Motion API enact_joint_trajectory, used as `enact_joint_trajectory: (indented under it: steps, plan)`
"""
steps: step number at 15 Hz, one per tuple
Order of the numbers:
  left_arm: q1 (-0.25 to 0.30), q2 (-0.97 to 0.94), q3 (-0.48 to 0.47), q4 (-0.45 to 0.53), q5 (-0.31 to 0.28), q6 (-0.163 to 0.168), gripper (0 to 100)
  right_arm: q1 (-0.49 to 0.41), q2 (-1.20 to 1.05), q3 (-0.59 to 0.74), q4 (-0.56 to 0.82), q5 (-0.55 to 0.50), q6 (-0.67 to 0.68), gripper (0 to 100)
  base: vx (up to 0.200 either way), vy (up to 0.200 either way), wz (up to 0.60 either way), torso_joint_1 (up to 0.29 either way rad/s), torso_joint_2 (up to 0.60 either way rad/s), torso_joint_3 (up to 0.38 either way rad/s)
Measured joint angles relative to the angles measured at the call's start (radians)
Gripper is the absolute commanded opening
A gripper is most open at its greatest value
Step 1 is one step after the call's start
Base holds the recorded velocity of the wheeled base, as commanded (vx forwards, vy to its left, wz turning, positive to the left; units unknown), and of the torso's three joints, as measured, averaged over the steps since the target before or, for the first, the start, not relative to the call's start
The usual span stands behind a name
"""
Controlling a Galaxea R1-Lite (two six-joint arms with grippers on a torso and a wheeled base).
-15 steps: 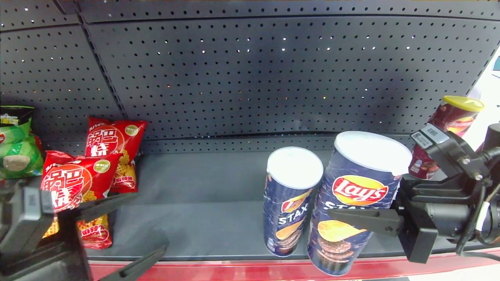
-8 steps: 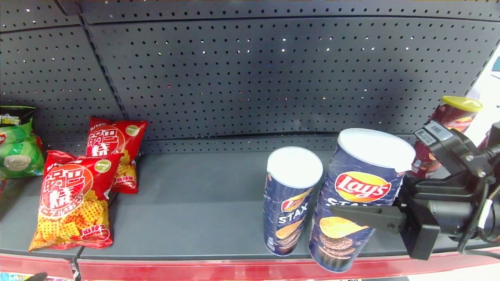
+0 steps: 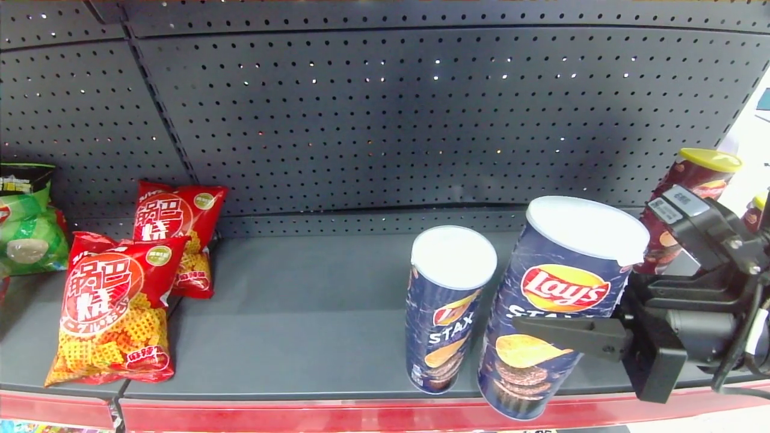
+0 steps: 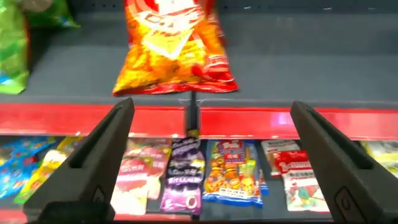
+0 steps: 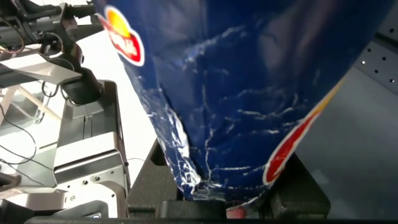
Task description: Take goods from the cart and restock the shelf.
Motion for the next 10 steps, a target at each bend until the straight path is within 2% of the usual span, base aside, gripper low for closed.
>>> enact_joint_trajectory:
  steps: [2,4,10]
  plan:
    - [-0.002,-0.011,0.001,0.001,-0.016,0.003,100,-0.001,-0.005,0.003,0.000,0.000,0.000,0,0.000,0.000,0.00,0.000,0.00,0.000]
    - [-0.003,-0.017,0.001,0.001,-0.015,-0.006,100,-0.008,-0.006,0.006,0.000,0.000,0.000,0,0.000,0.000,0.00,0.000,0.00,0.000]
    - [-0.004,-0.018,0.001,-0.001,-0.015,0.001,100,-0.043,-0.006,0.006,0.000,0.000,0.000,0,0.000,0.000,0.00,0.000,0.00,0.000]
